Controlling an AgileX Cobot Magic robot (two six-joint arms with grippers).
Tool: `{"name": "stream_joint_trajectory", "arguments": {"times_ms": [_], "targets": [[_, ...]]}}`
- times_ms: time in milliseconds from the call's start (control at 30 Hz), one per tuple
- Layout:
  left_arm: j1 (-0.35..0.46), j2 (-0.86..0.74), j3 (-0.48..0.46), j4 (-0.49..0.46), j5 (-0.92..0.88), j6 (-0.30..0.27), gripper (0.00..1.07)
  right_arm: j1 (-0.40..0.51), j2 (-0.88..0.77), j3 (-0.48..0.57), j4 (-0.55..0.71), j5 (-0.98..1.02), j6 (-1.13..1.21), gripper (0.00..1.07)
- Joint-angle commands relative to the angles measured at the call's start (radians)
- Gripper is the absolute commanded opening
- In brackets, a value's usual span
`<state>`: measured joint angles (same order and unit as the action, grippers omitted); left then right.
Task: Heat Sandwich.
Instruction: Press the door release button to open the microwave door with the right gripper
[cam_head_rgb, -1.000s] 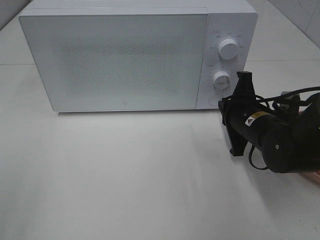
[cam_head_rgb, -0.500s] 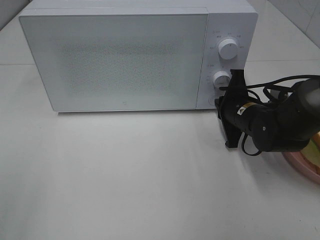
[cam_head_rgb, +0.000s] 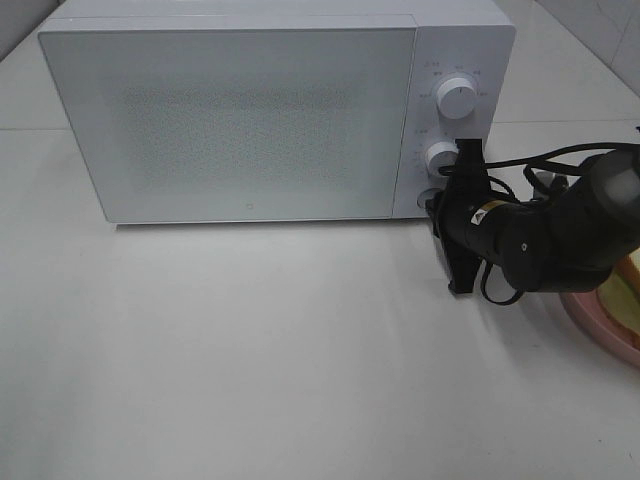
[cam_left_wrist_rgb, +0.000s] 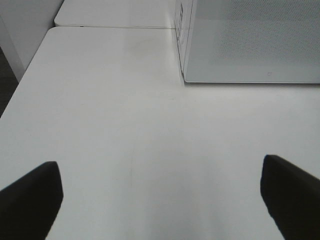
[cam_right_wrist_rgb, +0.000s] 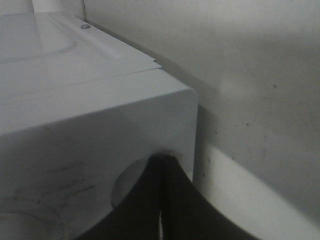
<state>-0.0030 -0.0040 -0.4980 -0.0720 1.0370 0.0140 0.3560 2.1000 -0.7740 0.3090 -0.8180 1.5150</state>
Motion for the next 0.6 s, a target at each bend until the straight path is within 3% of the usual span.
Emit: {"name": "stream_joint_trajectory", "arguments": {"times_ms": [33, 333, 600], "targets": [[0.0, -0.024, 0.003, 0.001, -0.003, -0.001, 1.01, -0.016, -0.003, -0.031, -0.007, -0.147, 0.045, 0.01], [0.0, -0.024, 0.003, 0.001, -0.003, -0.001, 1.01, -0.016, -0.003, -0.049, -0.01, -0.256, 0.062, 0.01], [0.0, -0.024, 0.003, 0.001, -0.003, -0.001, 1.01, -0.016, 0.057, -0.128, 0.026, -0.427, 0.037, 0.01]]}}
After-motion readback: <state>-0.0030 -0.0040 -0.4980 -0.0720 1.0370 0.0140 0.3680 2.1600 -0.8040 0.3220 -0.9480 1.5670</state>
